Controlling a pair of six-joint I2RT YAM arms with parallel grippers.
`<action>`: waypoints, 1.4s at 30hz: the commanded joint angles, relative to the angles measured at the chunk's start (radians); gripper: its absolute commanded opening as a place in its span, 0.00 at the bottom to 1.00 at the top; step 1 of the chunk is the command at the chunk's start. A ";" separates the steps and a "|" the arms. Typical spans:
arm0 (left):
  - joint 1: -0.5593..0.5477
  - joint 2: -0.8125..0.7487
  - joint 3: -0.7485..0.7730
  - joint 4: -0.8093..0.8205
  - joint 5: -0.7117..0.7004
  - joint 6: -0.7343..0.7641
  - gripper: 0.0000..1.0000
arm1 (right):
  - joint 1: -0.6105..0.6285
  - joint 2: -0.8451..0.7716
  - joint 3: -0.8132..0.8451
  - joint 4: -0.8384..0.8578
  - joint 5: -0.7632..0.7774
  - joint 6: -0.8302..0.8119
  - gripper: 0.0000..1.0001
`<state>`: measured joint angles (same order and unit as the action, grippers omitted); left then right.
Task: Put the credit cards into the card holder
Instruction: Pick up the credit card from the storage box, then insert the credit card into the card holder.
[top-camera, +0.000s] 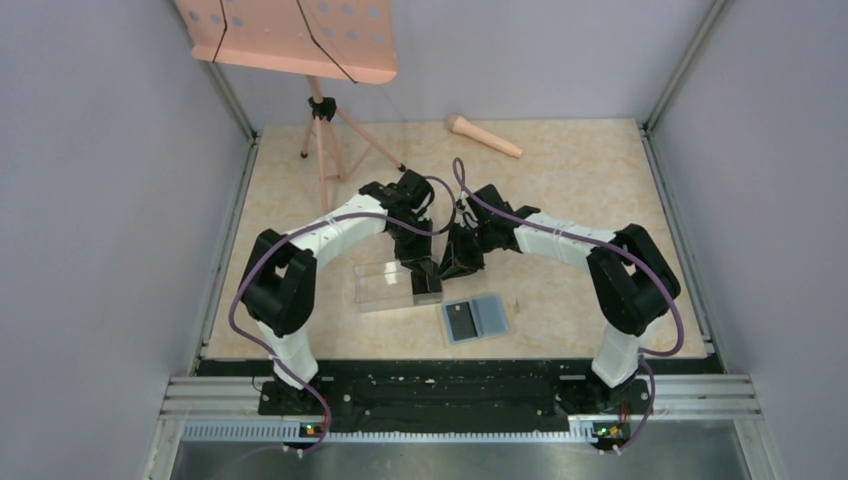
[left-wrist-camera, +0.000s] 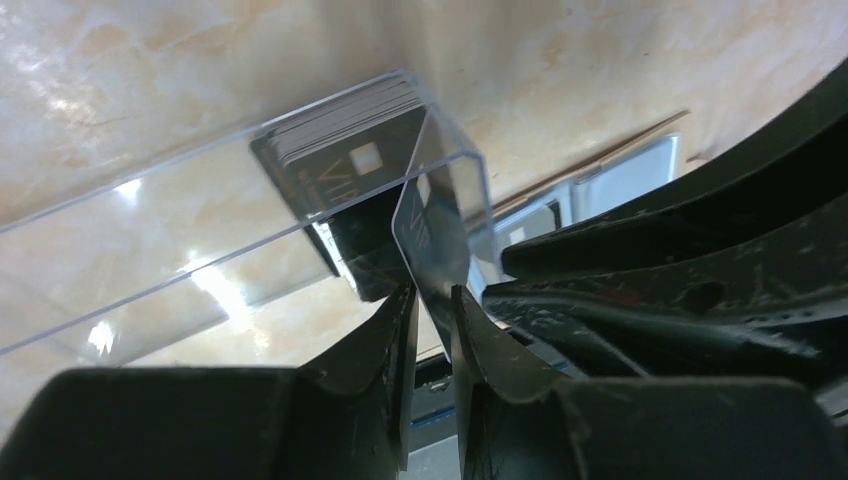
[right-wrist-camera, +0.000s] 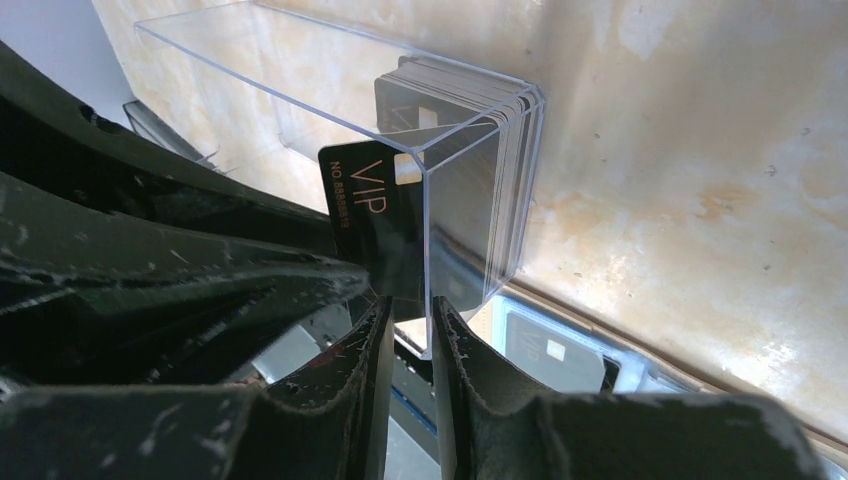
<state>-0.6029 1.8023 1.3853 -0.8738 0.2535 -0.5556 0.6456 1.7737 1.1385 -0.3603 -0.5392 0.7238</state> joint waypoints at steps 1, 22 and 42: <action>-0.011 -0.005 -0.011 0.088 0.051 -0.024 0.24 | 0.020 -0.037 0.006 0.061 -0.020 -0.004 0.20; -0.010 -0.182 0.001 0.008 -0.136 -0.013 0.00 | 0.016 -0.172 0.016 0.063 0.036 -0.029 0.45; 0.038 -0.698 -0.455 0.638 0.336 -0.287 0.00 | -0.120 -0.526 -0.356 0.521 -0.324 0.184 0.65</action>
<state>-0.5697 1.1603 0.9882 -0.4530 0.4919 -0.7452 0.5270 1.3003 0.8108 0.0261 -0.7895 0.8684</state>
